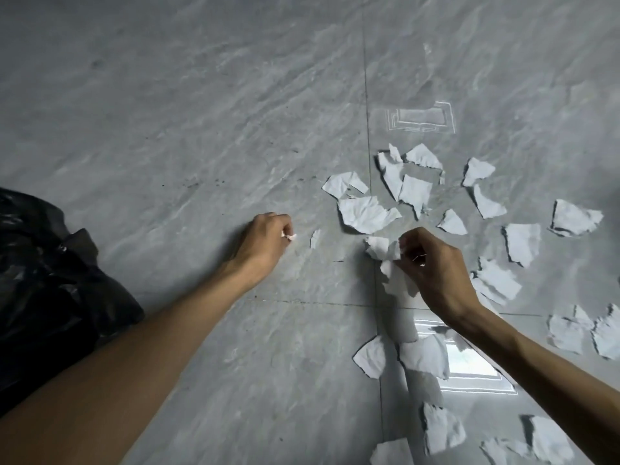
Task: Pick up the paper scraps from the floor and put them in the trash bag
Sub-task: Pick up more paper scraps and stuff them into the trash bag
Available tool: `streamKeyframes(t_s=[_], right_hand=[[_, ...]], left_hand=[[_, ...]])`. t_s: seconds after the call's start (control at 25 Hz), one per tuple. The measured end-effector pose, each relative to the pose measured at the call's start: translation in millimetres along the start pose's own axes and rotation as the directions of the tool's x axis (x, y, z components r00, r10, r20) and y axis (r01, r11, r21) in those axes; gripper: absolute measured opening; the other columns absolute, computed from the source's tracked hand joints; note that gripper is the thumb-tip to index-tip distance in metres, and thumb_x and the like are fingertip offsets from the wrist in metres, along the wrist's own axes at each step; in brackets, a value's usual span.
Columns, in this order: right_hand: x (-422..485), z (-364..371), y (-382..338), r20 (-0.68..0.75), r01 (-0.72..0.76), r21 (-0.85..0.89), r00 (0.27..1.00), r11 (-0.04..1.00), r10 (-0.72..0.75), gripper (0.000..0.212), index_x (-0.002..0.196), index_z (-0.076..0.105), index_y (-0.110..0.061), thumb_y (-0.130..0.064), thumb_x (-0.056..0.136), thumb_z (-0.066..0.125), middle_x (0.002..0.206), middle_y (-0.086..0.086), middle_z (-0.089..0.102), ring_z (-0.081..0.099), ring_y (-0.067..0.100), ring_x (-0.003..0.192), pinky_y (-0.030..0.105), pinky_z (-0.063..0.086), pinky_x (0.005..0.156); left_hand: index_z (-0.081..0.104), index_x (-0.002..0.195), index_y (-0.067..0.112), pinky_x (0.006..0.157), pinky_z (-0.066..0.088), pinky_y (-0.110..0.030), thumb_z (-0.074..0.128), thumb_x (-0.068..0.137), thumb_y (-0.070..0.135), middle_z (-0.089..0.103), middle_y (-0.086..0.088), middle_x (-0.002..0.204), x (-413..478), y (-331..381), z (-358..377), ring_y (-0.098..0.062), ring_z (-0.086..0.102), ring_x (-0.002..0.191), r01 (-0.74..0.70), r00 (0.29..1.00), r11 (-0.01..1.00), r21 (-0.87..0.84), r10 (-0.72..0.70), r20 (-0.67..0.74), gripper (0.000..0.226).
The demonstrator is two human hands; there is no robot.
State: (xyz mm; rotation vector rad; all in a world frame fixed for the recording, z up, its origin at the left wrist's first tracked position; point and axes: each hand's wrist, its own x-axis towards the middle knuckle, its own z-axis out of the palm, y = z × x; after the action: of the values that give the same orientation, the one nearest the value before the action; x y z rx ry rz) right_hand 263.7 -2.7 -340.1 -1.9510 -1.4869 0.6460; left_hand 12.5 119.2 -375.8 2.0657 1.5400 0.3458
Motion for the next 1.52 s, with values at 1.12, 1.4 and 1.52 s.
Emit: streamKeyframes(t_s=[1.12,1.4,1.52], right_hand=[[-13.2,62.4,-313.0,0.251,0.004,0.743,0.925,0.670,-0.284,0.014,0.088,0.063,-0.010,0.003,0.084,0.065,0.069,-0.001,0.060,0.058,0.008,0.058,0.016,0.046,0.049],[-35.3,135.5,-420.1,-0.098,0.418,0.773,0.822,0.477,-0.560,0.017,0.085,0.058,-0.020,-0.004,0.083,0.065,0.080,-0.007,0.062,0.058,0.008,0.072,0.024,0.051,0.066],[-41.2,172.1,-408.4,0.291,0.439,0.461,0.746,0.771,-0.599,0.017,0.093,0.065,-0.019,-0.007,0.080,0.066,0.090,-0.002,0.070,0.066,0.014,0.083,0.037,0.055,0.080]], left_hand=[[0.064,0.071,0.027,0.048,0.045,-0.012,0.071,0.081,0.019,0.063,0.008,0.049,-186.8,12.1,-287.4,-0.004,0.057,0.042,-0.058,0.735,0.916,-0.397,-0.229,-0.638,0.015],[0.064,0.090,0.009,0.057,0.054,-0.020,0.068,0.083,0.006,0.064,-0.009,0.074,-242.4,-102.9,-280.7,-0.013,0.062,0.054,0.466,0.638,0.738,-0.487,-0.662,-0.394,0.008],[0.054,0.121,0.017,0.080,0.055,-0.036,0.067,0.082,0.013,0.057,-0.004,0.105,-248.3,-114.7,-275.7,-0.027,0.065,0.081,0.585,0.606,0.701,-0.408,-0.712,-0.355,0.041]])
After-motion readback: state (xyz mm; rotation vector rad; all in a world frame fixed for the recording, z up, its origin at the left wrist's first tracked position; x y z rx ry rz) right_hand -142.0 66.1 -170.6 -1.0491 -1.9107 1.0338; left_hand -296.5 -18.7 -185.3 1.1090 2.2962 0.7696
